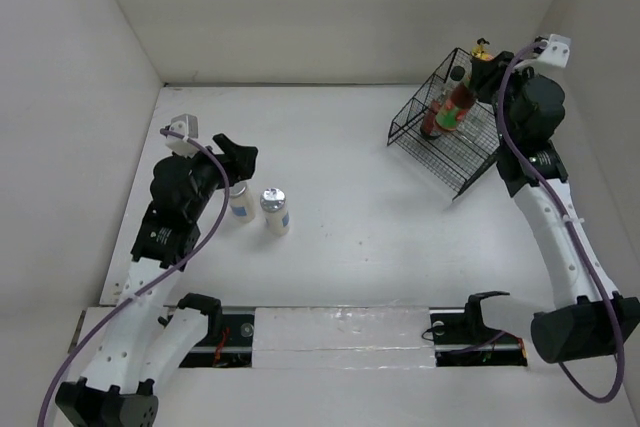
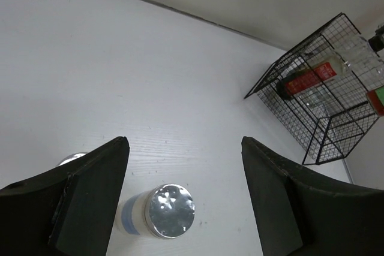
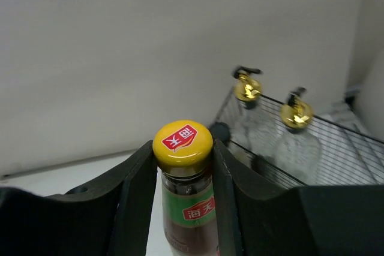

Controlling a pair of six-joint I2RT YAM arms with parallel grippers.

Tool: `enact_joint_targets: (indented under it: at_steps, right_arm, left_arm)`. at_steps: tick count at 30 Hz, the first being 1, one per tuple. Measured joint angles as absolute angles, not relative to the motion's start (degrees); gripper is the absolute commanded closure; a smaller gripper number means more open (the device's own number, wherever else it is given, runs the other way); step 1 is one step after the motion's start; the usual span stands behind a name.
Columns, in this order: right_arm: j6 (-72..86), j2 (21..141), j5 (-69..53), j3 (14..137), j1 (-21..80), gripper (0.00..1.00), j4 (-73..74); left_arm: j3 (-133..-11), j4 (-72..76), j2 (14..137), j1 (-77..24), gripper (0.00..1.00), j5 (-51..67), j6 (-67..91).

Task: Organize the condiment bottles

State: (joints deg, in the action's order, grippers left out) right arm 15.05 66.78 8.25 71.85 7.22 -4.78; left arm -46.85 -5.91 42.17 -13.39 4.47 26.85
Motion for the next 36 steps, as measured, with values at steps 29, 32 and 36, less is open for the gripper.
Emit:
enact_joint_targets:
  at_steps: [29,32,36]
  right_arm:
    - [8.2,87.4,7.4,69.5,9.2,0.74,-18.3]
    - [7.2,88.6,8.4,68.1,10.1,0.74,-21.5]
    - [5.8,91.0,10.2,66.3,11.8,0.74,-23.3]
  left_arm:
    - [-47.0,-7.1,45.8,-13.4,0.27,7.4,25.6]
    - [-47.0,-7.1,45.8,-13.4,0.27,7.4,25.5]
    - [-47.0,-7.1,45.8,-13.4,0.27,7.4,25.5]
